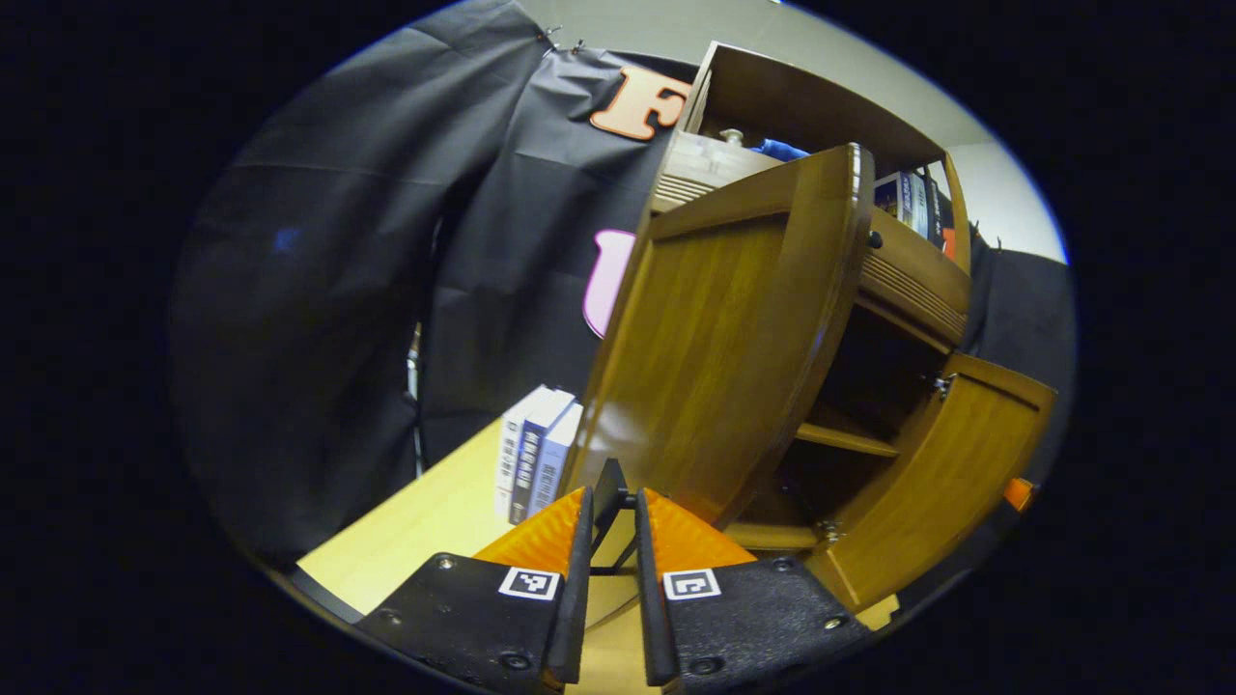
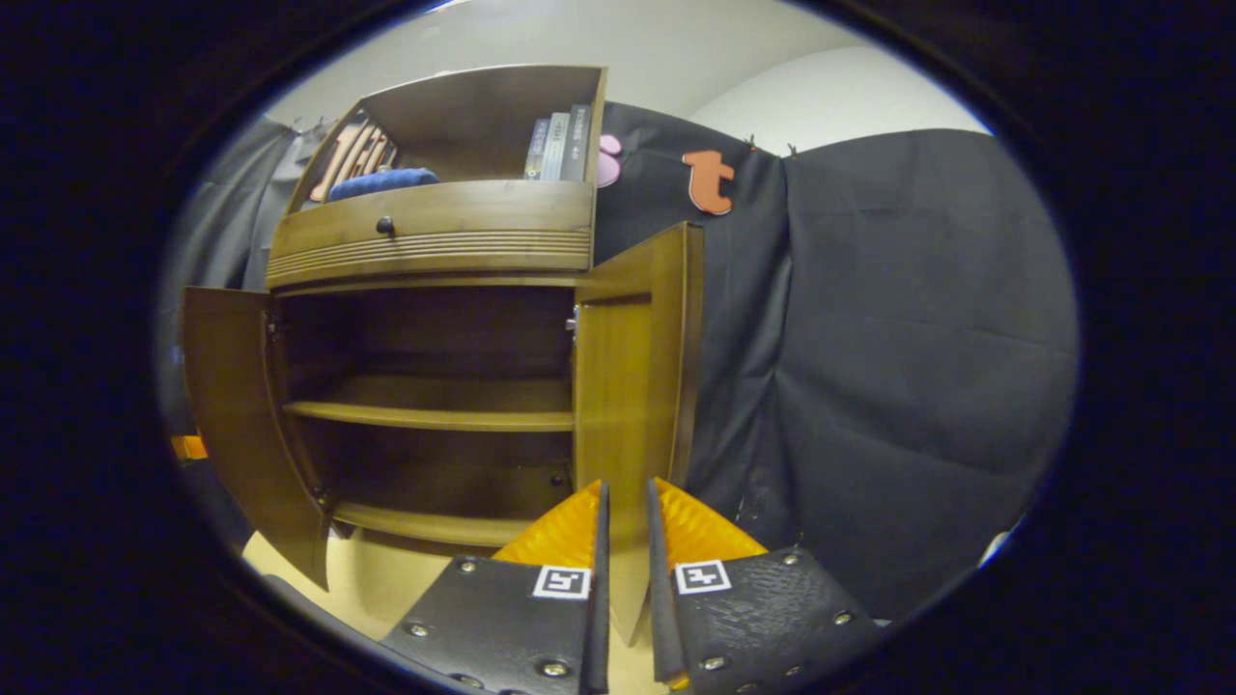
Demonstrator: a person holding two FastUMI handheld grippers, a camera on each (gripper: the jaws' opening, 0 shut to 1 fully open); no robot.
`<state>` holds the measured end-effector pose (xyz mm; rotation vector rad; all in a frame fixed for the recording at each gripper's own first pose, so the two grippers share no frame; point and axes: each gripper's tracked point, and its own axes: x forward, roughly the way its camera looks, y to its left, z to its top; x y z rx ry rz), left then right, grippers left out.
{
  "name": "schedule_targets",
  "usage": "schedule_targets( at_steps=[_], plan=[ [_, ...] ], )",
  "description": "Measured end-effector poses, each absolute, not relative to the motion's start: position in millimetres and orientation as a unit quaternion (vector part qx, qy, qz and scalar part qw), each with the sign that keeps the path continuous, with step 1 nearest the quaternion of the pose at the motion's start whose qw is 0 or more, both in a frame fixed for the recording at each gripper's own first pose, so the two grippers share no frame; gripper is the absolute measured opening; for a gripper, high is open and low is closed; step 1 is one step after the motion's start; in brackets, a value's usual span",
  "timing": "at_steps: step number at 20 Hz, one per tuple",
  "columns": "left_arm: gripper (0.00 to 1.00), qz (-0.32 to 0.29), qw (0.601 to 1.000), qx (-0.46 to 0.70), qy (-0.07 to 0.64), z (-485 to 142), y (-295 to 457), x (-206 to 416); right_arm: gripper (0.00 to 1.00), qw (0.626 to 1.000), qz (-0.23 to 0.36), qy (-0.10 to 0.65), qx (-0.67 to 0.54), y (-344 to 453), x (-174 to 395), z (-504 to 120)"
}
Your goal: Open the right door of the double-door shoe cabinet with the right hand, and open the left door with the left hand.
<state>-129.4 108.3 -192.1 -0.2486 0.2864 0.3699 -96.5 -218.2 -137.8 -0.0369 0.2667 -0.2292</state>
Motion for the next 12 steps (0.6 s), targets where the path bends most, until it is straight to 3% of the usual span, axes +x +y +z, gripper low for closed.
schedule_targets(
  at_steps=[1, 2, 3, 7, 8, 10, 11, 12],
  plan=[
    [0.12, 0.195, 0.965, -0.103, 0.139, -189, 119, -132, 0.18, 0.985, -0.108, 0.133, -0.017, -214, -95, -140],
    [0.1, 0.199, 0.966, -0.096, 0.135, -182, 121, -131, 0.18, 0.986, -0.102, 0.134, -0.017, -209, -92, -140],
    [0.19, 0.198, 0.967, -0.099, 0.13, -178, 124, -130, 0.18, 0.986, -0.097, 0.135, -0.015, -206, -91, -141],
    [0.19, 0.206, 0.964, -0.12, 0.118, -171, 134, -130, 0.18, 0.987, -0.086, 0.135, -0.005, -195, -92, -143],
    [0.1, 0.205, 0.964, -0.121, 0.115, -169, 134, -129, 0.18, 0.987, -0.084, 0.136, -0.004, -193, -92, -144],
    [0.1, 0.207, 0.965, -0.114, 0.118, -169, 136, -130, 0.18, 0.987, -0.08, 0.138, -0.005, -191, -90, -145],
    [0.19, 0.208, 0.965, -0.108, 0.118, -170, 139, -131, 0.18, 0.987, -0.079, 0.138, -0.004, -189, -90, -146],
    [0.1, 0.208, 0.965, -0.105, 0.12, -169, 140, -132, 0.18, 0.987, -0.077, 0.138, -0.003, -189, -90, -146]
  ],
)
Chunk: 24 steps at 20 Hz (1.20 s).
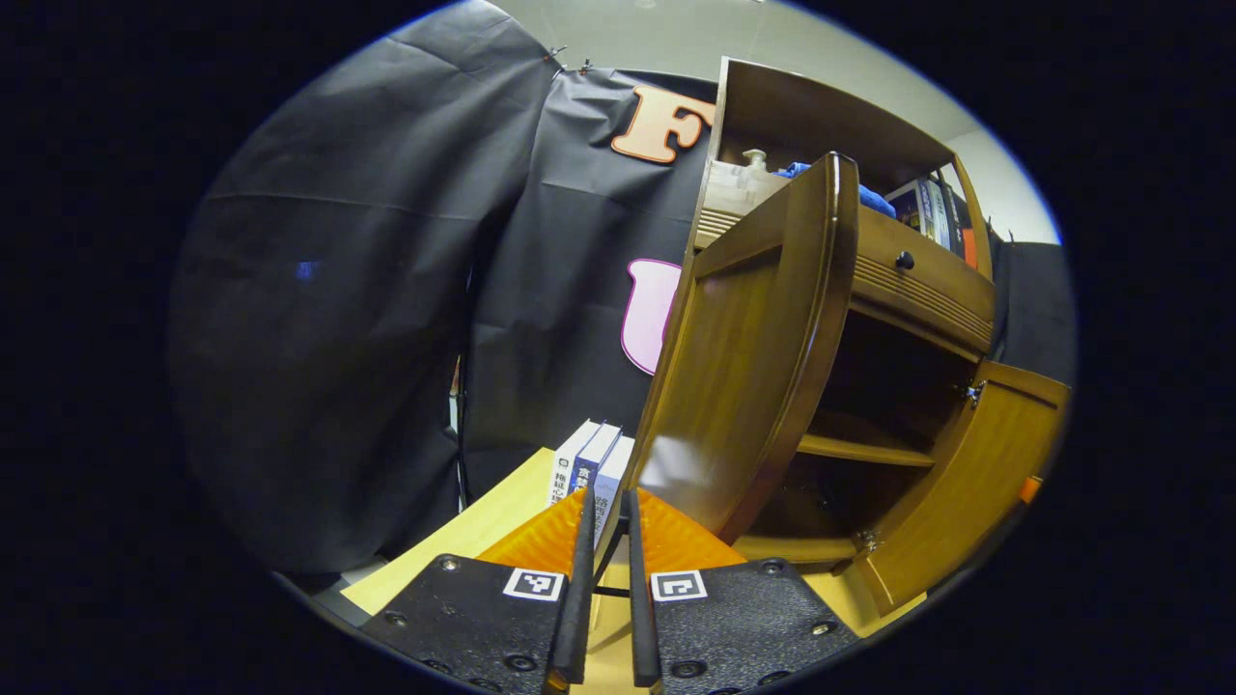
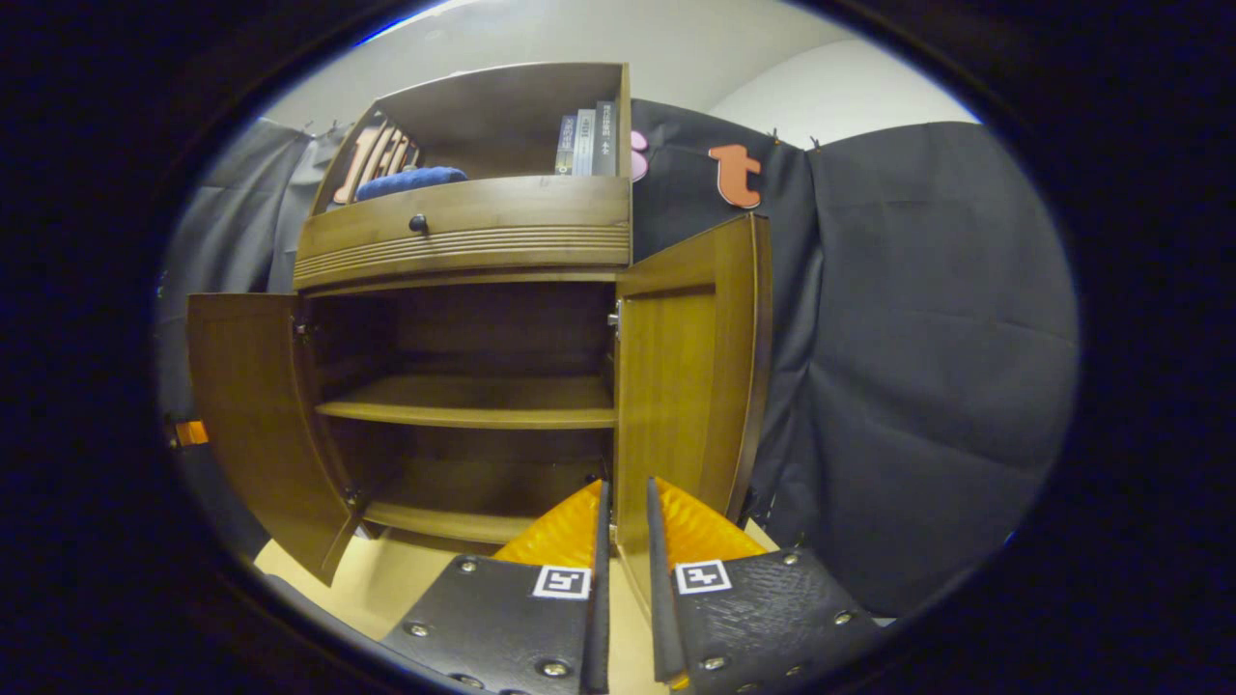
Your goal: Open the right door of the double-door shoe cabinet with the right hand, and open the left door with the left hand.
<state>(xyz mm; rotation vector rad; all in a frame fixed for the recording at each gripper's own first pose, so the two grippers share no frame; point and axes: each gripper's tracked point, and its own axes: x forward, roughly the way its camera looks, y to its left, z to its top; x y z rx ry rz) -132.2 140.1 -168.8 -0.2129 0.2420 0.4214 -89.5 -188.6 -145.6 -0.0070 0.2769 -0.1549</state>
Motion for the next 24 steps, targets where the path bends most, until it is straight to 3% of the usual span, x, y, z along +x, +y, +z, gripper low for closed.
schedule_targets(
  at_steps=[2, 3, 4, 6, 7, 14, 23, 24],
  plan=[
    [0.11, 0.209, 0.965, -0.11, 0.118, -169, 142, -132, 0.18, 0.988, -0.072, 0.139, -0.001, -185, -89, -147],
    [0.19, 0.209, 0.964, -0.114, 0.117, -169, 142, -133, 0.18, 0.988, -0.068, 0.14, 0.0, -183, -89, -148],
    [0.11, 0.208, 0.964, -0.119, 0.115, -169, 141, -132, 0.18, 0.988, -0.063, 0.143, 0.0, -180, -89, -149],
    [0.11, 0.205, 0.963, -0.135, 0.111, -168, 142, -133, 0.18, 0.988, -0.053, 0.145, 0.001, -173, -86, -152],
    [0.19, 0.207, 0.961, -0.145, 0.109, -167, 142, -134, 0.18, 0.988, -0.048, 0.147, 0.001, -170, -85, -153],
    [0.19, 0.273, 0.947, -0.137, 0.096, -157, 180, -170, 0.18, 0.988, -0.012, 0.154, 0.007, -147, -68, -161],
    [0.19, 0.282, 0.948, -0.122, 0.085, -143, 175, -173, 0.18, 0.99, 0.046, 0.127, 0.026, -102, -32, -132],
    [0.19, 0.284, 0.948, -0.115, 0.084, -140, 175, -173, 0.28, 0.99, 0.059, 0.127, 0.032, -91, -23, -131]
  ],
)
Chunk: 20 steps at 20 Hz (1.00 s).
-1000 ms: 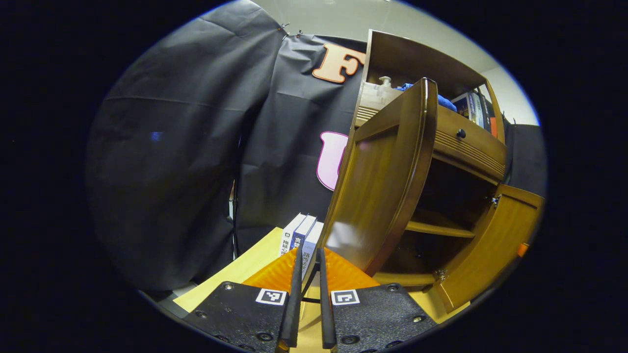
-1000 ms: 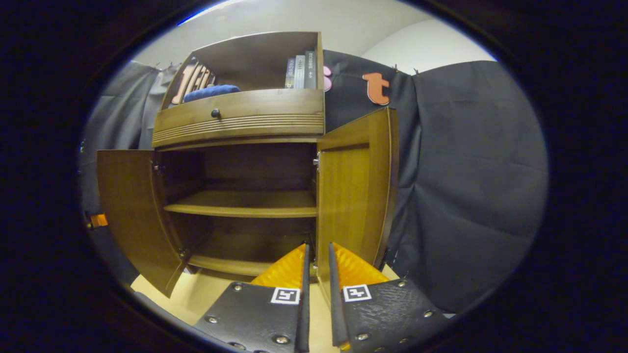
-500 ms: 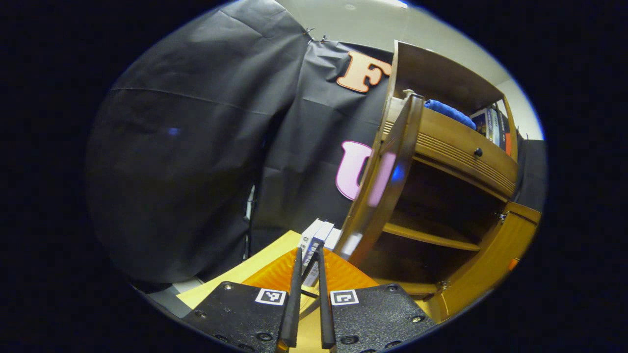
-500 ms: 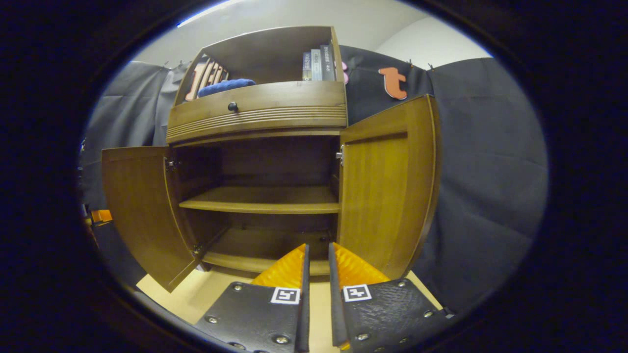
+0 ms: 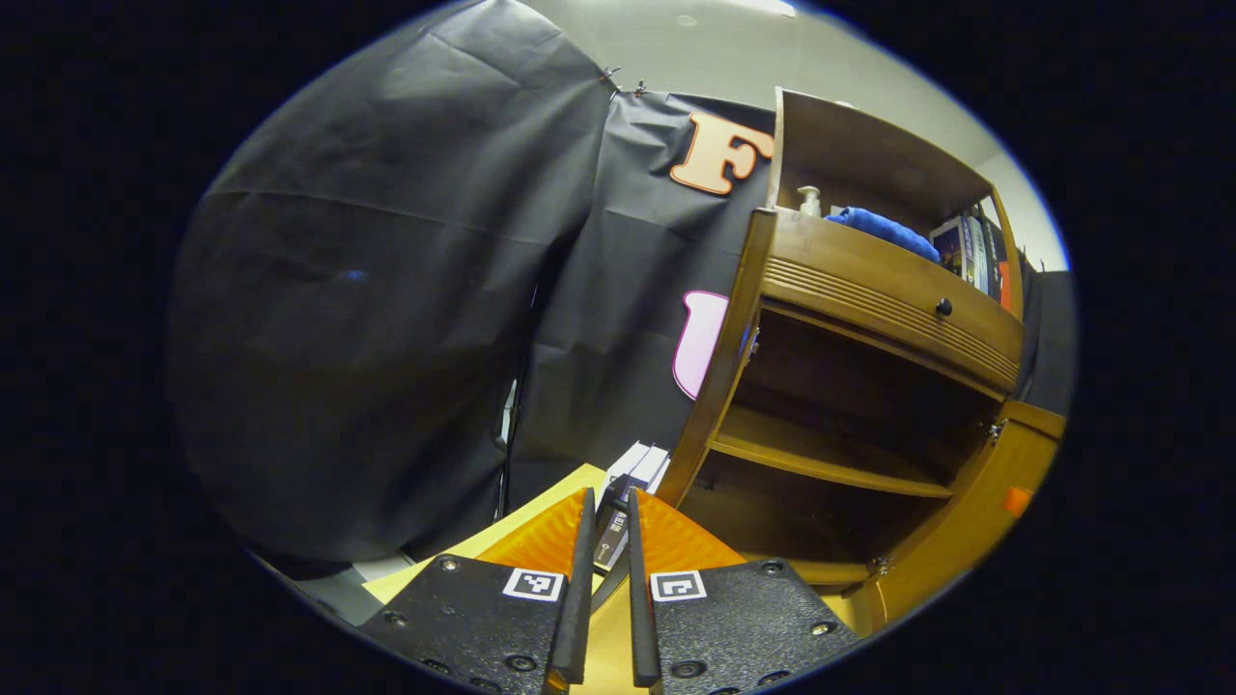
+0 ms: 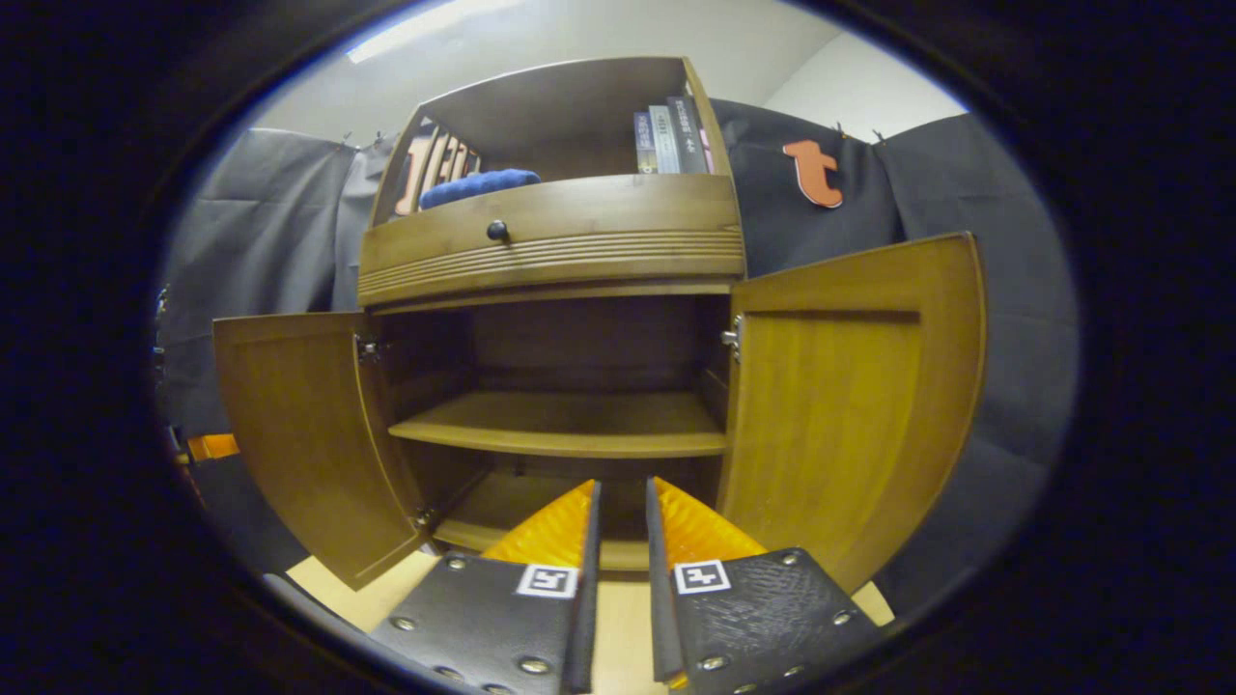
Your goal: Open the right door of the double-door shoe cabinet with the right hand, and open the left door with the left hand.
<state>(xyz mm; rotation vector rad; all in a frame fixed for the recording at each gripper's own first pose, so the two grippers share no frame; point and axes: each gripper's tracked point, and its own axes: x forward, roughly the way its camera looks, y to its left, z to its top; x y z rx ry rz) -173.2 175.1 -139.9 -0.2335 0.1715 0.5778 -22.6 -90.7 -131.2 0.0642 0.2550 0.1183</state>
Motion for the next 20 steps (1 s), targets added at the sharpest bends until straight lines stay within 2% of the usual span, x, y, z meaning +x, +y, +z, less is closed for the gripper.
schedule_targets(
  at_steps=[5, 9, 11, 12, 13, 16, 17, 18, 20],
  plan=[
    [0.19, 0.295, 0.946, -0.106, 0.082, -134, 175, -171, 1.0, 0.991, 0.072, 0.1, 0.043, -74, -14, -110],
    [0.19, 0.326, 0.939, -0.078, 0.077, -113, 165, -178, 0.97, 0.99, 0.082, 0.112, 0.041, -70, -14, -118],
    [0.19, 0.323, 0.944, -0.041, 0.063, -90, 151, -172, 1.0, 0.989, 0.085, 0.116, 0.043, -70, -14, -120],
    [0.1, 0.316, 0.947, -0.026, 0.06, -82, 140, -166, 1.0, 0.989, 0.085, 0.116, 0.044, -71, -14, -120],
    [0.19, 0.306, 0.95, -0.017, 0.056, -74, 129, -159, 0.97, 0.989, 0.085, 0.115, 0.043, -72, -14, -118],
    [0.19, 0.25, 0.967, -0.02, 0.052, -62, 77, -119, 0.97, 0.99, 0.084, 0.104, 0.035, -76, -13, -107],
    [0.1, 0.232, 0.971, -0.021, 0.05, -60, 59, -105, 0.98, 0.991, 0.082, 0.098, 0.031, -77, -12, -101],
    [0.19, 0.2, 0.979, -0.023, 0.043, -58, 34, -88, 1.0, 0.992, 0.081, 0.091, 0.027, -79, -11, -94],
    [0.19, 0.135, 0.99, -0.019, 0.041, -54, -21, -55, 1.0, 0.994, 0.075, 0.075, 0.017, -83, -8, -76]
  ],
)
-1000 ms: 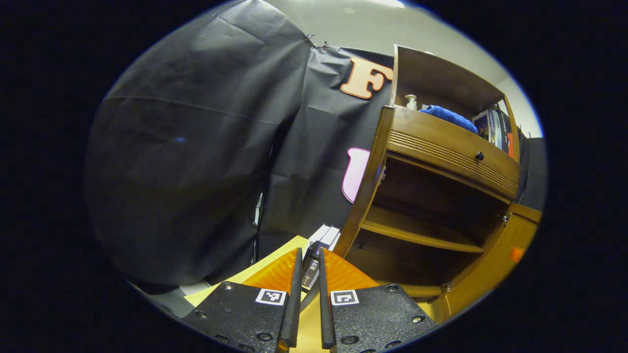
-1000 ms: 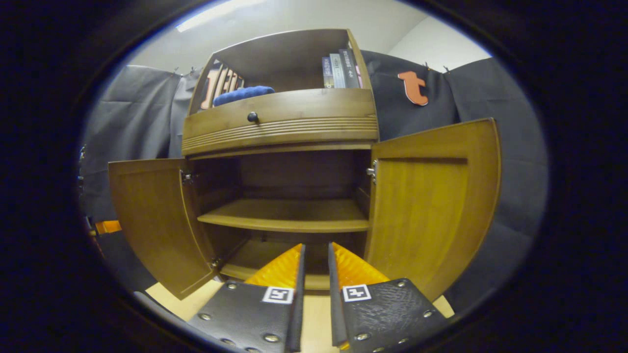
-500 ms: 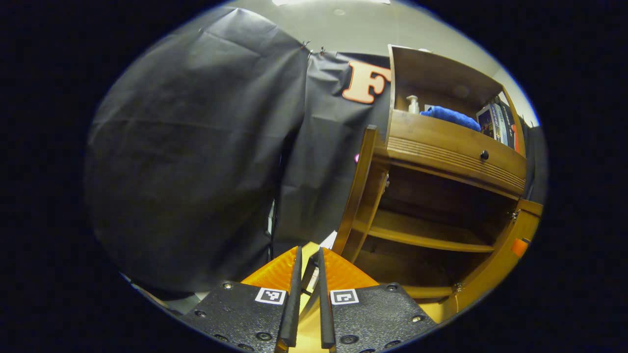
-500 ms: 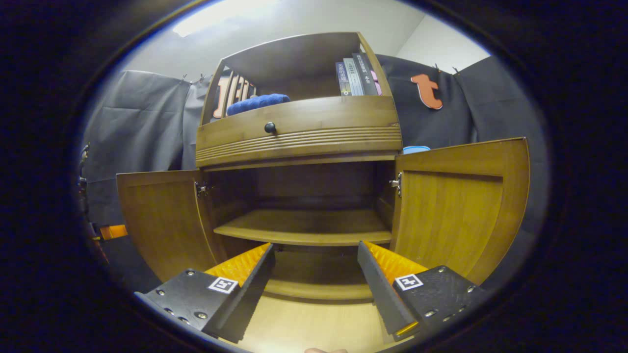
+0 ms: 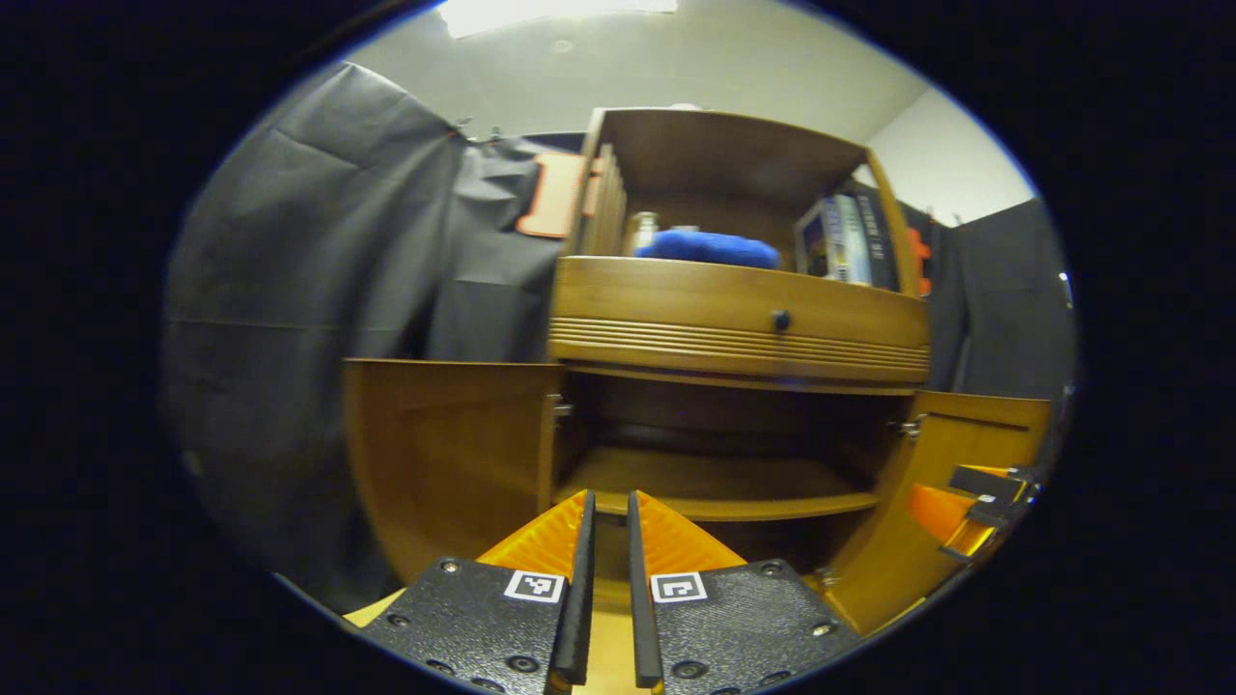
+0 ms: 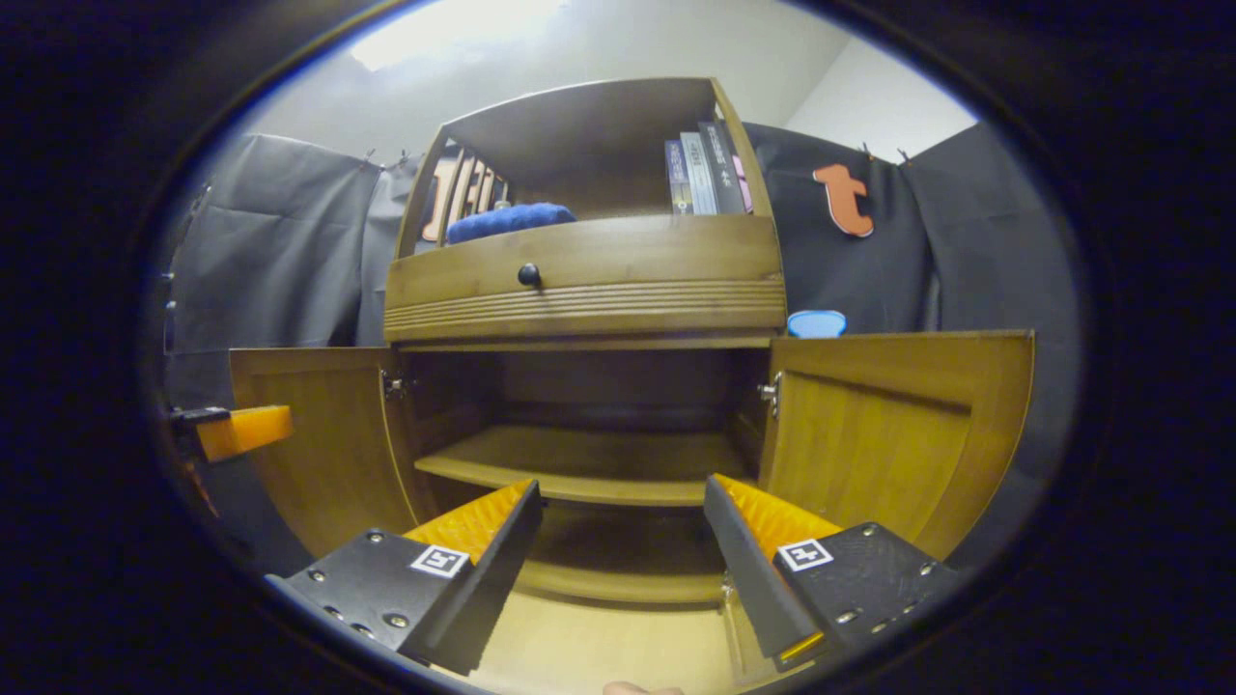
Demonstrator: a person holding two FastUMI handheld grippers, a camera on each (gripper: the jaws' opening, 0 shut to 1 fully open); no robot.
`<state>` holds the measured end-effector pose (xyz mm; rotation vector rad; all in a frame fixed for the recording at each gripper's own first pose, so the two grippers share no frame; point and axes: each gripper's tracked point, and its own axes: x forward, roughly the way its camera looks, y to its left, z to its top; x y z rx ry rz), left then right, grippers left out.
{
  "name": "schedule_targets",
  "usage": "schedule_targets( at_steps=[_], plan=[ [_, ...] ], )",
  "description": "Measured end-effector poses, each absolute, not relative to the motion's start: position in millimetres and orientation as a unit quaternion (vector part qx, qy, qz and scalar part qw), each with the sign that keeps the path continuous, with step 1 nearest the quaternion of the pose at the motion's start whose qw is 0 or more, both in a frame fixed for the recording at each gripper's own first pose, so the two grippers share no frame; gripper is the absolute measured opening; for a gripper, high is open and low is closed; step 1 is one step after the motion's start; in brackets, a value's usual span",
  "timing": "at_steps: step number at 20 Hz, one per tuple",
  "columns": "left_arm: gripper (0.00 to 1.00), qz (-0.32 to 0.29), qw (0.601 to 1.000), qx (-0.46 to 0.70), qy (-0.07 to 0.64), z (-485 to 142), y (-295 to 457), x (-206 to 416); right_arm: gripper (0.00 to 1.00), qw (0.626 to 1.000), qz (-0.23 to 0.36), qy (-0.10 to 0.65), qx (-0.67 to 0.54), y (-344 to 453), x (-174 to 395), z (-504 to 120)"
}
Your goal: Open the right door of the double-door shoe cabinet with the right hand, and open the left door with the left hand.
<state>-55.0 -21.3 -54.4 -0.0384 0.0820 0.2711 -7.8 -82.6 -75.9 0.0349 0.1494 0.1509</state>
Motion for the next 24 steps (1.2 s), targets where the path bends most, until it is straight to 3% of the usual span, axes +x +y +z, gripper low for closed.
schedule_targets(
  at_steps=[1, 2, 3, 6, 9, 14, 15, 20, 21, 22, 24],
  plan=[
    [0.11, 0.108, 0.993, -0.017, 0.039, -51, -45, -43, 0.97, 0.995, 0.072, 0.067, 0.015, -85, -7, -66],
    [0.27, 0.084, 0.996, -0.019, 0.03, -39, -64, -32, 1.0, 0.996, 0.067, 0.06, 0.012, -89, -5, -55],
    [0.19, 0.062, 0.997, -0.026, 0.023, -29, -80, -22, 0.97, 0.996, 0.064, 0.054, 0.01, -91, -3, -45],
    [0.21, 0.027, 0.999, -0.038, 0.006, 2, -108, 0, 1.0, 0.998, 0.054, 0.032, 0.003, -96, -2, -11],
    [0.25, 0.005, 0.999, -0.032, -0.014, 37, -123, 11, 0.96, 0.999, 0.037, 0.014, -0.014, -106, 0, 22],
    [0.92, 0.0, 1.0, -0.017, -0.015, 54, -133, 14, 1.0, 1.0, 0.029, 0.002, 0.005, -112, 1, 61],
    [0.95, 0.001, 1.0, -0.018, -0.017, 56, -135, 16, 1.0, 0.999, 0.03, -0.004, 0.011, -113, 0, 66],
    [0.92, -0.044, 0.998, -0.037, -0.019, 64, -171, 18, 1.0, 0.999, -0.003, -0.032, 0.003, -151, -21, 90],
    [0.96, -0.063, 0.997, -0.046, -0.027, 72, -189, 20, 1.0, 0.999, -0.015, -0.035, 0.001, -164, -28, 94],
    [0.92, -0.085, 0.994, -0.057, -0.032, 80, -210, 22, 1.0, 0.999, -0.029, -0.039, -0.002, -182, -35, 99],
    [0.92, -0.137, 0.986, -0.081, -0.039, 94, -262, 21, 1.0, 0.997, -0.068, -0.043, -0.016, -225, -57, 107]
  ],
)
